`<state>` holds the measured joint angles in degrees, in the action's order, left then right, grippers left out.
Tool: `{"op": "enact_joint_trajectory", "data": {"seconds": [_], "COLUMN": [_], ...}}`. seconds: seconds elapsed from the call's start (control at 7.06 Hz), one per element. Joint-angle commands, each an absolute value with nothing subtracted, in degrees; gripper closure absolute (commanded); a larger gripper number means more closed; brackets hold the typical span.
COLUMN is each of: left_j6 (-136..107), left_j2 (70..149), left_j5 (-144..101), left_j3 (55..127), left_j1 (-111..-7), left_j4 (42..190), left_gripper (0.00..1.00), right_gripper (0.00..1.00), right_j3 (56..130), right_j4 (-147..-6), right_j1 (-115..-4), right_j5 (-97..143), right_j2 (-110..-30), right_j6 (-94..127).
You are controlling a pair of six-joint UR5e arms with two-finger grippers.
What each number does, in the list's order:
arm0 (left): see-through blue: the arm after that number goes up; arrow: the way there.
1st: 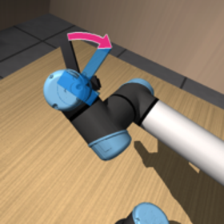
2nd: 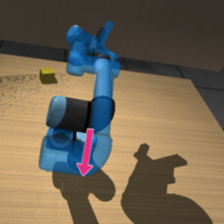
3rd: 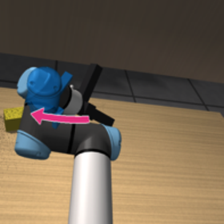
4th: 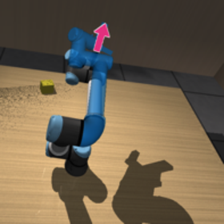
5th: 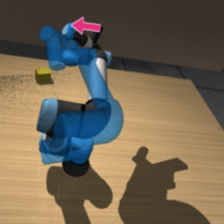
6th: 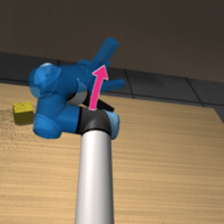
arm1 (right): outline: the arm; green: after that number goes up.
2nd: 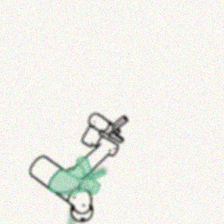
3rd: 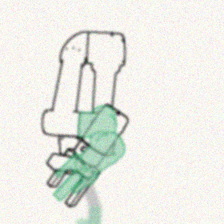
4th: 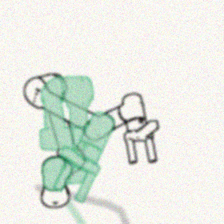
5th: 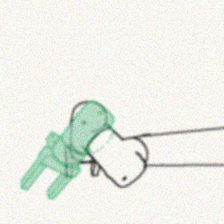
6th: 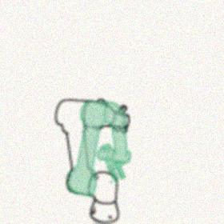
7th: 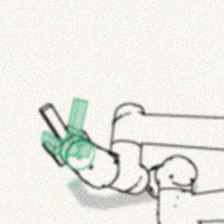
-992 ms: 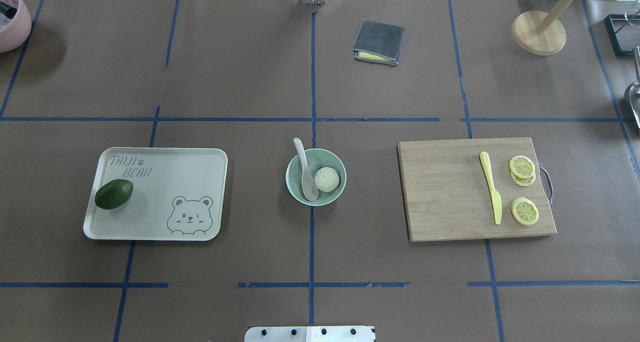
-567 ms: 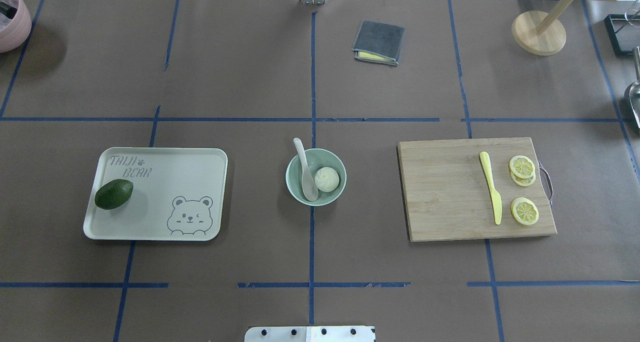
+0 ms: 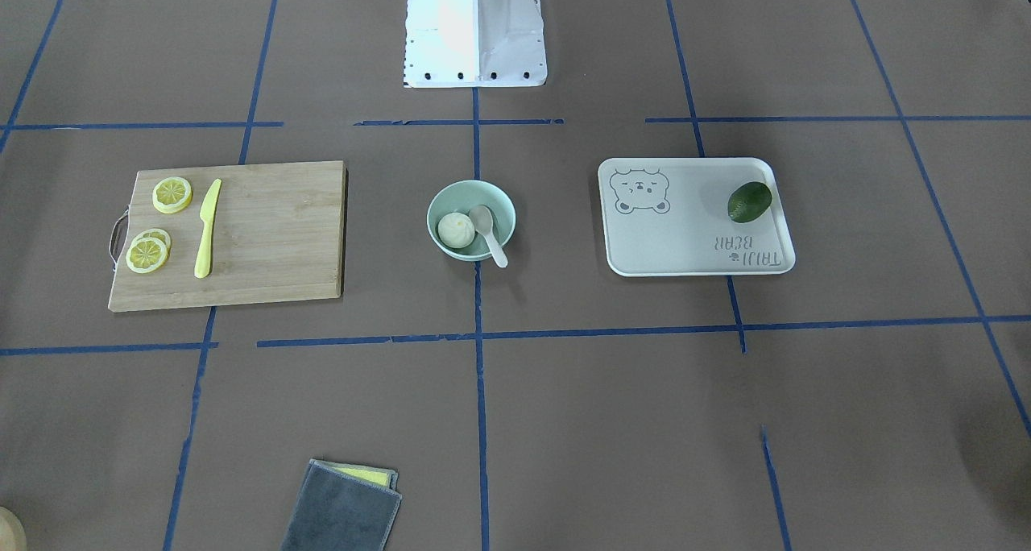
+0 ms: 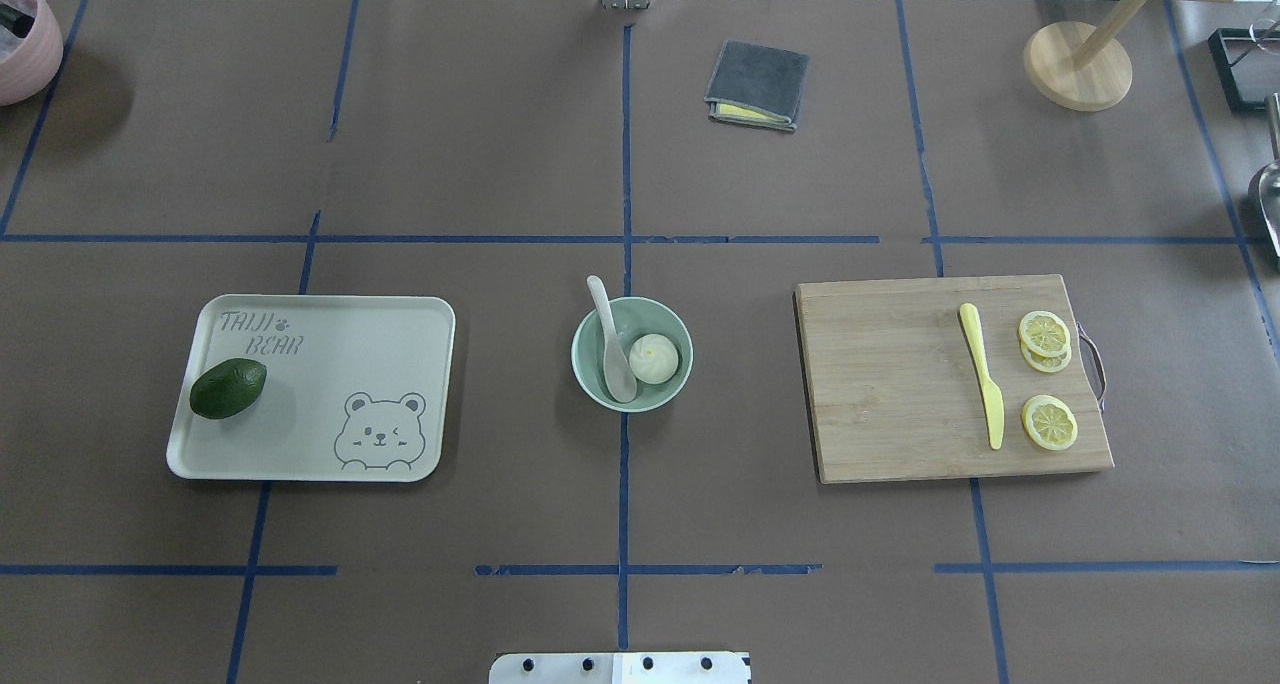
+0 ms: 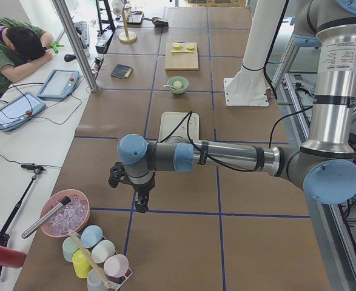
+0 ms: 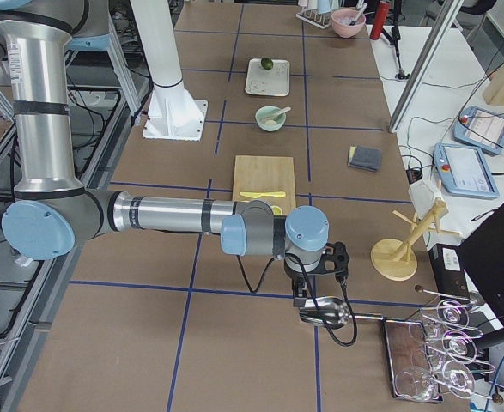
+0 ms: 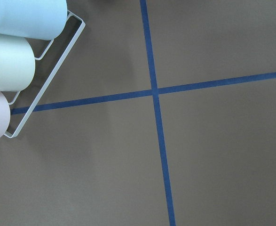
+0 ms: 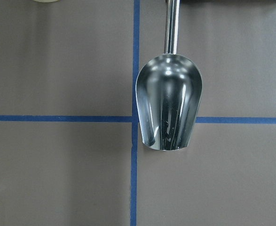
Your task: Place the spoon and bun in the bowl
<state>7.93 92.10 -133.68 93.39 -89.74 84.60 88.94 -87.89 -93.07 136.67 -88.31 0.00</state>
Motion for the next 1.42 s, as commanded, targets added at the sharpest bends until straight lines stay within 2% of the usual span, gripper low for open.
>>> {"op": "enact_joint_trajectory", "data": {"seconds": [0.0,1.28], "left_j6": [7.8,6.5], "left_j2": [92.1,89.6], "left_j5": [-133.7,-133.7], "left_j3": [93.3,93.8], "left_j1": [-89.7,-89.7], "left_j4": [84.8,88.8], "left_gripper": [0.0,0.0], "right_gripper": [0.0,0.0], "right_j3": [89.0,89.6], "right_j4": [-87.9,-87.5], "right_j1": [-93.1,-93.1], "right_j5": [136.7,136.7], "right_j2": [-88.2,-88.1], "right_j6": [0.1,0.2]}}
